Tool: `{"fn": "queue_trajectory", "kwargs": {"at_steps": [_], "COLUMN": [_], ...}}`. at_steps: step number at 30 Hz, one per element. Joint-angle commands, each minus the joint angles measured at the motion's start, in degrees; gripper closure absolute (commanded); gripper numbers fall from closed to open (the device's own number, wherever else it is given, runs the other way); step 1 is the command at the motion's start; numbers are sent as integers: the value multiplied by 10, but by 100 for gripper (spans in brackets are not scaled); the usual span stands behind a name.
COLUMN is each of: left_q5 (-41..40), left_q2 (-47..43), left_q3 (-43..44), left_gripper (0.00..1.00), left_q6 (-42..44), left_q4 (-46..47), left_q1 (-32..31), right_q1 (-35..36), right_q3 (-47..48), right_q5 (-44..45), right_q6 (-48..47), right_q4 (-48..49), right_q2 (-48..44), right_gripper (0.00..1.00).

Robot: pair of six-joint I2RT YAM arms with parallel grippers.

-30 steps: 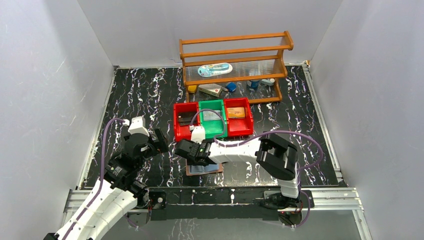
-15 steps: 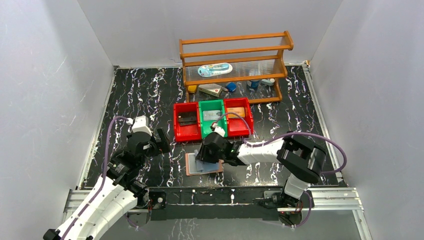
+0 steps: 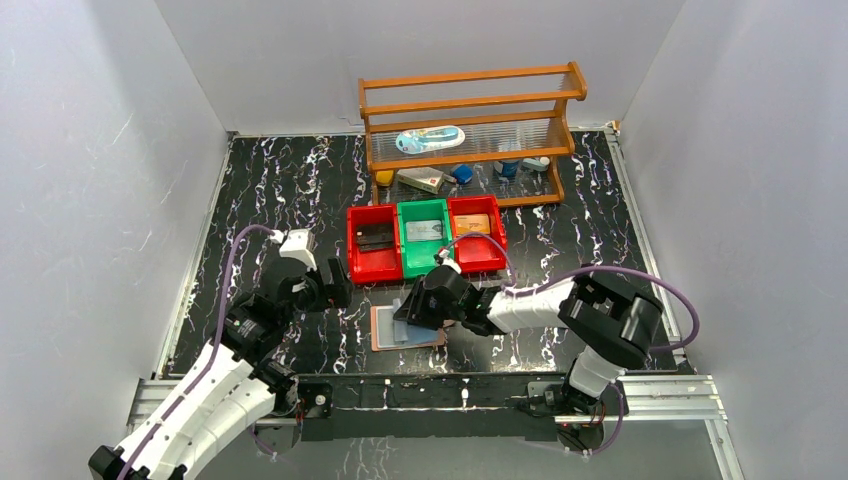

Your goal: Take the credit cards out of the card holder

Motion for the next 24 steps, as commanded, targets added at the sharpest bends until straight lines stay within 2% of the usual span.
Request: {"fn": "queue_trajectory", "kwargs": {"at_steps": [1, 3, 5, 8, 11, 15, 18, 21, 24], "left_q5": [62, 117, 221, 353, 444, 501, 528, 530, 517], "left_q2": [5, 12, 20, 45, 91, 164, 178, 187, 210], "left_q3": [6, 4, -9, -41, -65, -76, -92, -122, -140], "left_gripper": [3, 3, 4, 7, 10, 13, 14, 15, 18], "left_q6": [28, 38, 31, -26, -69, -89, -112, -147, -166], "left_q4": [15, 31, 76, 154, 219, 259, 316, 381, 407], "left_q1": [1, 2, 1, 1, 1, -2, -10, -16, -26], "right_q1": [3, 3, 3, 3, 2, 2, 0, -3, -4], "right_q3": [14, 10, 1, -17, -39, -61, -65, -69, -71], "right_q5": [47, 57, 60, 54, 48, 46, 43, 38, 32], "right_q6": [-8, -9, -6, 6, 24, 31, 31, 33, 35], "right_q4": [-54, -56, -49, -25, 4, 36, 39, 48, 52], "right_q2": [-41, -50, -56, -54, -48, -49, -47, -44, -42], "right_gripper": [53, 53, 53, 54, 55, 56, 56, 56, 56]}}
